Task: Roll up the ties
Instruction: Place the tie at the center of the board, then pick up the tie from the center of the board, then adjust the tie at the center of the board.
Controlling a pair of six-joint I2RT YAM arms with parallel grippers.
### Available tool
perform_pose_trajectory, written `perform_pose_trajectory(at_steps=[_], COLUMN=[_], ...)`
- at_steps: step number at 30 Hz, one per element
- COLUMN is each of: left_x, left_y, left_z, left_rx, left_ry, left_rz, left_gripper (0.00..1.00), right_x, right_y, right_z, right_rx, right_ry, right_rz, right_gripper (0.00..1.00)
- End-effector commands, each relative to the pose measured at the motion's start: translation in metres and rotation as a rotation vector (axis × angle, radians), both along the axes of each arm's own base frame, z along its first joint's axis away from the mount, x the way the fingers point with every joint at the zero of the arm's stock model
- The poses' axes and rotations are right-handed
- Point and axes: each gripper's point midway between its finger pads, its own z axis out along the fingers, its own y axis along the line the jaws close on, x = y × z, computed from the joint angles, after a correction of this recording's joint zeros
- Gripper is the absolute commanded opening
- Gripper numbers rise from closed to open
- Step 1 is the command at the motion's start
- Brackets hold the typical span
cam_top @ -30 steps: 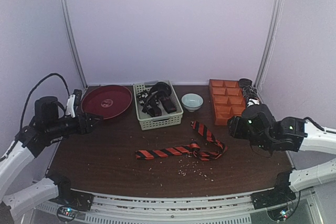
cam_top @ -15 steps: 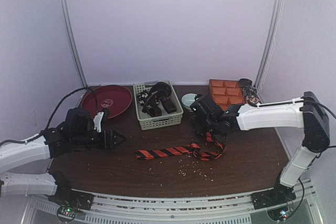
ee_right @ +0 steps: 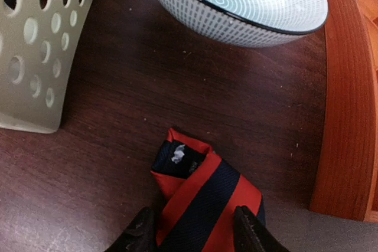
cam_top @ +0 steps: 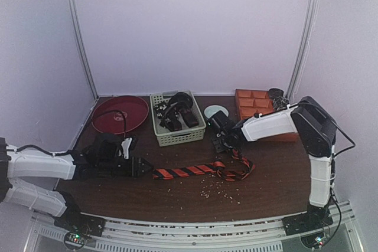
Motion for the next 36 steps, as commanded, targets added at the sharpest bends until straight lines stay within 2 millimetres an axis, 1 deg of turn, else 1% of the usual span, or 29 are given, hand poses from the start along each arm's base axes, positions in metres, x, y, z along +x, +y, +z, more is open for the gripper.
perform_pose_trajectory(at_steps=[1, 2, 4, 5, 6, 8, 10, 11, 13, 15, 18, 19, 21, 23, 24, 26, 28, 30, 33, 35, 36], left_x=[0.008, 0.008, 0.009, 0.01, 0.012, 0.015, 0.019, 0.021, 0.025, 0.028, 0.034, 0.035, 0.038, 0.039, 0.038, 0.036, 0.033, 0.027, 0.021, 0.019, 0.018], left_y=[-0.016, -0.016, -0.016, -0.015, -0.014, -0.01, -0.006, -0.005, 0.0, 0.004, 0.014, 0.018, 0.025, 0.031, 0.032, 0.036, 0.038, 0.034, 0.029, 0.029, 0.029], left_z=[0.005, 0.002, 0.003, 0.006, 0.009, 0.018, 0.03, 0.036, 0.049, 0.062, 0.084, 0.092, 0.11, 0.125, 0.133, 0.146, 0.155, 0.162, 0.164, 0.165, 0.166], left_rx=[-0.05, -0.045, -0.045, -0.048, -0.049, -0.05, -0.052, -0.053, -0.053, -0.056, -0.055, -0.055, -0.063, -0.076, -0.087, -0.107, -0.129, -0.156, -0.173, -0.172, -0.173], left_ry=[-0.039, -0.034, -0.039, -0.045, -0.056, -0.086, -0.123, -0.143, -0.178, -0.212, -0.266, -0.286, -0.324, -0.356, -0.37, -0.393, -0.414, -0.435, -0.442, -0.439, -0.438], left_rz=[-0.023, -0.025, -0.02, -0.013, -0.005, 0.02, 0.041, 0.051, 0.078, 0.104, 0.157, 0.175, 0.21, 0.233, 0.239, 0.247, 0.242, 0.205, 0.156, 0.152, 0.149], left_gripper=[0.6, 0.6, 0.6, 0.59, 0.58, 0.57, 0.55, 0.54, 0.53, 0.53, 0.52, 0.52, 0.52, 0.52, 0.52, 0.52, 0.52, 0.53, 0.53, 0.53, 0.53], right_x=[0.012, 0.014, 0.018, 0.02, 0.021, 0.022, 0.018, 0.014, 0.0, -0.018, -0.051, -0.065, -0.091, -0.112, -0.122, -0.145, -0.163, -0.172, -0.18, -0.186, -0.191], right_y=[-0.007, -0.008, -0.012, -0.012, -0.013, -0.013, -0.008, -0.003, 0.003, 0.002, 0.006, 0.007, 0.009, 0.01, 0.012, 0.018, 0.023, 0.028, 0.035, 0.038, 0.04], right_z=[-0.004, 0.0, 0.015, 0.025, 0.037, 0.071, 0.117, 0.145, 0.198, 0.253, 0.337, 0.368, 0.419, 0.462, 0.478, 0.505, 0.523, 0.528, 0.535, 0.542, 0.55], right_rx=[-0.027, -0.034, -0.041, -0.037, -0.032, 0.0, 0.075, 0.132, 0.242, 0.38, 0.661, 0.756, 0.918, 1.049, 1.099, 1.205, 1.282, 1.312, 1.358, 1.391, 1.414], right_ry=[-0.003, -0.018, -0.06, -0.084, -0.111, -0.175, -0.256, -0.309, -0.417, -0.527, -0.671, -0.717, -0.783, -0.815, -0.815, -0.817, -0.8, -0.769, -0.735, -0.719, -0.716], right_rz=[-0.016, -0.021, -0.032, -0.033, -0.036, -0.042, -0.027, -0.007, 0.039, 0.072, 0.19, 0.239, 0.337, 0.421, 0.47, 0.592, 0.687, 0.747, 0.803, 0.847, 0.878], right_gripper=[0.31, 0.2, 0.03, 0.0, 0.0, 0.0, 0.0, 0.0, 0.0, 0.0, 0.0, 0.0, 0.0, 0.0, 0.0, 0.0, 0.0, 0.0, 0.0, 0.0, 0.0])
